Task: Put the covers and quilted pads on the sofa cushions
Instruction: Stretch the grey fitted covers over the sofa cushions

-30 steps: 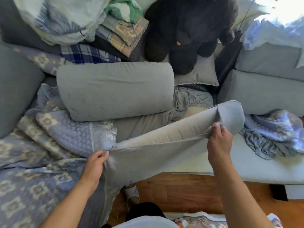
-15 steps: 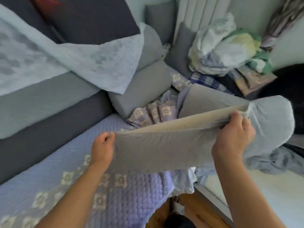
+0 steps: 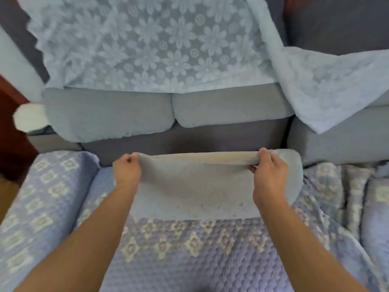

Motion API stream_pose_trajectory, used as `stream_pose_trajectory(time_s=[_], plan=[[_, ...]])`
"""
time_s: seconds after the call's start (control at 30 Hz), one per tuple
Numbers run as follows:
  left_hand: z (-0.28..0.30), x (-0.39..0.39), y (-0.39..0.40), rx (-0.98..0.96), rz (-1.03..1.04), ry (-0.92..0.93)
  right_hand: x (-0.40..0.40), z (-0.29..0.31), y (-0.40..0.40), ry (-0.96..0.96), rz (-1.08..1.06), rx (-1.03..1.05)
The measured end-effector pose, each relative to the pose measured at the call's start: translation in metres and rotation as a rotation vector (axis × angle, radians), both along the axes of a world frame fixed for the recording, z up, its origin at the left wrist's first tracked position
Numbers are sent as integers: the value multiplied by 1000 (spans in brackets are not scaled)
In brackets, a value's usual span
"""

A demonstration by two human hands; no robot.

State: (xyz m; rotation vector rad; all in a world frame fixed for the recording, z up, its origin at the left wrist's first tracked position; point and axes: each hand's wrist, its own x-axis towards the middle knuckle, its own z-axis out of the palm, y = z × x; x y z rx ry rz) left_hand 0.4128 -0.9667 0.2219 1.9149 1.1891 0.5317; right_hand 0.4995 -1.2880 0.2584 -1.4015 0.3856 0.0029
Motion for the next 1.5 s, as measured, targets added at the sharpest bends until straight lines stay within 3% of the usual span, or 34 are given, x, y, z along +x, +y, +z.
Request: stream_pose_trajectory(time_s=[0.13, 0.23, 0.33, 0.43, 0.53, 0.6, 0.67, 0.8, 0.93, 1.0, 1.13, 1.23, 1.37, 1.5], plan=[[-11, -28, 52, 118, -13, 146, 17, -23, 88, 87, 164, 55], [-49, -51, 58, 79, -29, 420, 19, -67, 123, 303, 498, 53], [-105, -85, 51, -156, -76, 586, 22, -125, 107, 370, 663, -430], [-139, -111, 57, -214, -116, 700, 34, -139, 89, 275, 690, -768], [-147, -90, 89, -13, -258, 766, 56, -147, 106, 50, 776, -1076], [-147, -49, 114, 174, -380, 703, 78, -154, 133, -127, 840, -1244], [-146, 9, 133, 308, -535, 602, 112, -164, 158, -187, 868, -1332], [-161, 121, 160, 496, -759, 468, 194, -197, 194, -126, 903, -1425], [-216, 181, 187, 402, -766, 674, 217, -262, 212, 67, 952, -1419], [-246, 183, 183, 477, -725, 772, 199, -296, 215, -42, 864, -1520], [-242, 190, 156, 705, -593, 630, 183, -306, 209, -232, 681, -1514], [-228, 214, 149, 787, -754, 502, 211, -282, 206, -412, 590, -1594], [-237, 236, 139, 677, -868, 645, 259, -254, 220, -453, 798, -1467], [-243, 211, 115, 772, -806, 615, 258, -262, 206, -444, 891, -1532]])
